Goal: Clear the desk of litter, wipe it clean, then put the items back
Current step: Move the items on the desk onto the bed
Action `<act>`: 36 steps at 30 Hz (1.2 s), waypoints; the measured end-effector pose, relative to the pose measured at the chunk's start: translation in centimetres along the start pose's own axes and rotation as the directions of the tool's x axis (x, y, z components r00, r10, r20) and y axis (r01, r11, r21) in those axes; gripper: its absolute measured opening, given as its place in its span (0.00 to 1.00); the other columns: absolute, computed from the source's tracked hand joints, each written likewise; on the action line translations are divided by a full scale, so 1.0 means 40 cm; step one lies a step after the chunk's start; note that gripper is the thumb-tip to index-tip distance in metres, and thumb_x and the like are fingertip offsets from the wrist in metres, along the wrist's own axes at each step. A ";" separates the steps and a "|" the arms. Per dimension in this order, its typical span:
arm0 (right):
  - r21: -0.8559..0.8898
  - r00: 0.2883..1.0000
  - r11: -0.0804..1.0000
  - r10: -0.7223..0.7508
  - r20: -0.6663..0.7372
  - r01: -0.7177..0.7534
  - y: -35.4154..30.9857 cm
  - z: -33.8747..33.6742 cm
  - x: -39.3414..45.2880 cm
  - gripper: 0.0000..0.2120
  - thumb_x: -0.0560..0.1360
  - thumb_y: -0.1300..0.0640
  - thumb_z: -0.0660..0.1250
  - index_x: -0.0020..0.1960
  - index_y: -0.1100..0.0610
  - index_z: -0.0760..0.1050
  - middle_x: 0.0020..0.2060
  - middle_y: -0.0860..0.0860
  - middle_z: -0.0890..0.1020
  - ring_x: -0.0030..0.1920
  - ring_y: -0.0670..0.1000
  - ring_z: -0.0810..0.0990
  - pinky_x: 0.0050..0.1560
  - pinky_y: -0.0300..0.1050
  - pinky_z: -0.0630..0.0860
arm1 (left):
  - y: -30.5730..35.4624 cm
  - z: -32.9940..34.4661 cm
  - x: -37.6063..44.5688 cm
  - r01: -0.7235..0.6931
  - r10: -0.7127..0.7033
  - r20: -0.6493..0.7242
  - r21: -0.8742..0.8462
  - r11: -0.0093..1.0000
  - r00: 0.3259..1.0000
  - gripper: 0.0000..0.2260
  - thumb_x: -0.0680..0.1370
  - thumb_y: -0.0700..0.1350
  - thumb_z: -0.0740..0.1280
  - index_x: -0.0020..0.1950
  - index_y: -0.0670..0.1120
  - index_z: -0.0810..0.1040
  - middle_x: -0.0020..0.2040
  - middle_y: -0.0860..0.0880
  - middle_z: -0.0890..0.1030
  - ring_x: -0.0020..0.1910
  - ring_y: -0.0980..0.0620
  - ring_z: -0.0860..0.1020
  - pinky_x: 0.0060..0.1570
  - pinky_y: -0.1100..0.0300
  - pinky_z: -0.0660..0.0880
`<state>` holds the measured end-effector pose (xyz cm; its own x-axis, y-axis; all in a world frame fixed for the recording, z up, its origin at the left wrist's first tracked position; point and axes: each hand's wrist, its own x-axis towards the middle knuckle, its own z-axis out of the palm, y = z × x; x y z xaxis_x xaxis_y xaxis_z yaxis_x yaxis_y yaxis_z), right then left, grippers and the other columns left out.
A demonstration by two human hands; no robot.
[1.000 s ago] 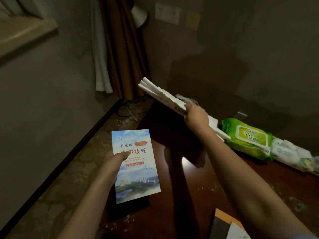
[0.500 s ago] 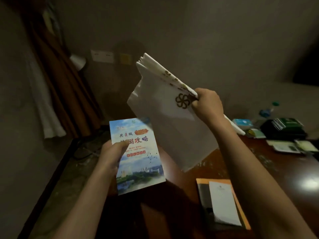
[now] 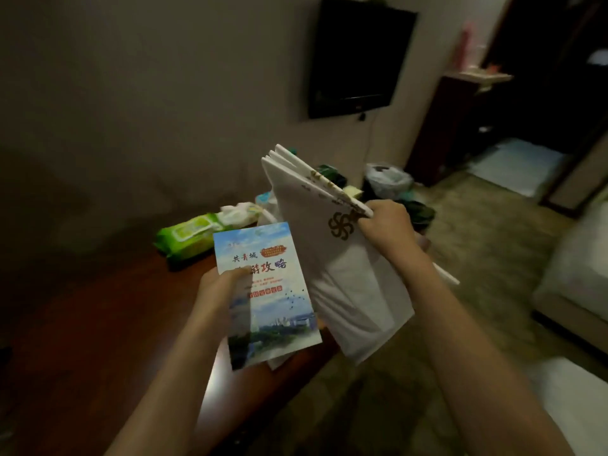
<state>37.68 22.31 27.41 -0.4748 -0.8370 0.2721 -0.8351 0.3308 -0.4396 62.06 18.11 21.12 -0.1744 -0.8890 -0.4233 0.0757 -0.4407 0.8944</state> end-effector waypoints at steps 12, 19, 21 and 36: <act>0.062 0.881 0.890 0.457 -0.127 -0.452 0.728 -0.412 -0.307 0.19 0.77 0.51 0.66 0.29 0.50 0.66 0.26 0.47 0.69 0.30 0.49 0.69 0.27 0.42 0.60 | -0.254 0.829 -0.218 0.018 -0.153 0.513 0.259 0.966 0.845 0.06 0.77 0.40 0.66 0.53 0.47 0.75 0.50 0.46 0.81 0.49 0.45 0.79 0.54 0.45 0.76; 0.128 0.693 0.719 0.693 -0.200 -0.683 1.018 -0.532 -0.498 0.18 0.78 0.51 0.64 0.30 0.51 0.69 0.27 0.47 0.72 0.29 0.48 0.71 0.26 0.40 0.60 | -0.399 1.137 -0.353 0.002 -0.286 0.638 0.407 0.913 0.715 0.04 0.77 0.41 0.67 0.51 0.47 0.75 0.49 0.44 0.81 0.49 0.44 0.80 0.52 0.45 0.77; 0.166 0.627 0.660 0.749 -0.214 -0.733 1.087 -0.544 -0.534 0.13 0.78 0.51 0.64 0.37 0.55 0.76 0.32 0.49 0.76 0.35 0.51 0.75 0.29 0.41 0.63 | -0.431 1.206 -0.365 -0.006 -0.330 0.649 0.459 0.889 0.686 0.06 0.76 0.42 0.67 0.52 0.46 0.75 0.50 0.43 0.81 0.50 0.43 0.80 0.56 0.43 0.76; 0.250 0.099 0.144 0.978 -0.185 -0.957 1.577 -0.523 -0.596 0.14 0.77 0.49 0.67 0.42 0.60 0.80 0.36 0.55 0.79 0.42 0.57 0.79 0.35 0.42 0.65 | -0.665 1.838 -0.195 -0.017 -0.608 0.633 0.699 0.715 0.479 0.13 0.76 0.42 0.68 0.60 0.44 0.74 0.52 0.42 0.80 0.51 0.42 0.79 0.56 0.43 0.76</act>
<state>-9.48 72.23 11.10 -0.9150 0.3213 -0.2441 0.4035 0.7400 -0.5382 -10.78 45.87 11.21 -0.7510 -0.0796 -0.6554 -0.6295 -0.2133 0.7472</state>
